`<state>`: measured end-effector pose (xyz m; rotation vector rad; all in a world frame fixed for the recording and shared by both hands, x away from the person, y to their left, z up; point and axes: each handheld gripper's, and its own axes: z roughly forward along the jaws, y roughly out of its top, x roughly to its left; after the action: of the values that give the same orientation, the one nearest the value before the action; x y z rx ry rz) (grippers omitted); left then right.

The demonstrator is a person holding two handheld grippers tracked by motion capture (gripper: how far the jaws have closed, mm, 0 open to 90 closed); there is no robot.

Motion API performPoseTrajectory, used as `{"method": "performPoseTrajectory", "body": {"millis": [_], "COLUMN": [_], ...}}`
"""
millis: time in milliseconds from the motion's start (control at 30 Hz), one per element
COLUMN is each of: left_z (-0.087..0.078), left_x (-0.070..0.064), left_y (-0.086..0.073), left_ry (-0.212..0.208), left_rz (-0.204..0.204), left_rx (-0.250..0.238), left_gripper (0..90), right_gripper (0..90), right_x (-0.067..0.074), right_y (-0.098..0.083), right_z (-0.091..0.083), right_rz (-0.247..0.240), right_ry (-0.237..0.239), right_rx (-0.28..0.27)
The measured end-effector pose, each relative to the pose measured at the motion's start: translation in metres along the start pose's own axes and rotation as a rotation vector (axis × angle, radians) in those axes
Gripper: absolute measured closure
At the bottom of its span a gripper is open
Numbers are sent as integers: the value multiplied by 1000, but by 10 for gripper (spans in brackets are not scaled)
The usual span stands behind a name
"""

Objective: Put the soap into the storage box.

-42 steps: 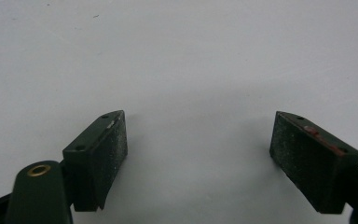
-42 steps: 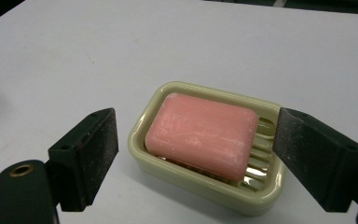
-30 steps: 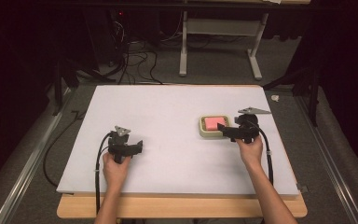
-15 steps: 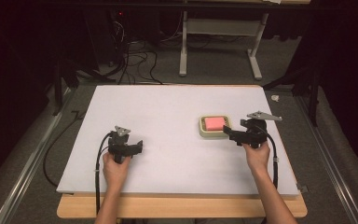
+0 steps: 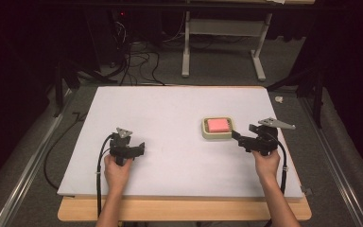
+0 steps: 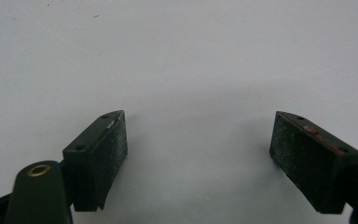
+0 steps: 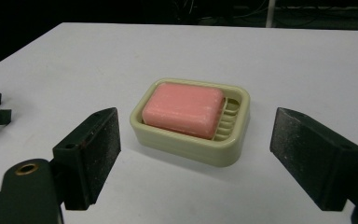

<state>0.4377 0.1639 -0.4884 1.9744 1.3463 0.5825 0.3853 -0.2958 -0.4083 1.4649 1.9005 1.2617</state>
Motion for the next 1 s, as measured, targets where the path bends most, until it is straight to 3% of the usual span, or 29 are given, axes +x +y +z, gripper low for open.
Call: {"method": "performPoseTrajectory", "body": {"millis": [1000], "left_z": [0], "left_x": [0], "left_y": [0], "left_ry": [0], "left_rz": [-2], "left_rx": [0], "left_gripper": [195], "right_gripper": [171], "right_x": [-6], "right_y": [-31], "right_z": [-23], "right_rz": [7], "right_ry": [-9], "right_rx": [2]}}
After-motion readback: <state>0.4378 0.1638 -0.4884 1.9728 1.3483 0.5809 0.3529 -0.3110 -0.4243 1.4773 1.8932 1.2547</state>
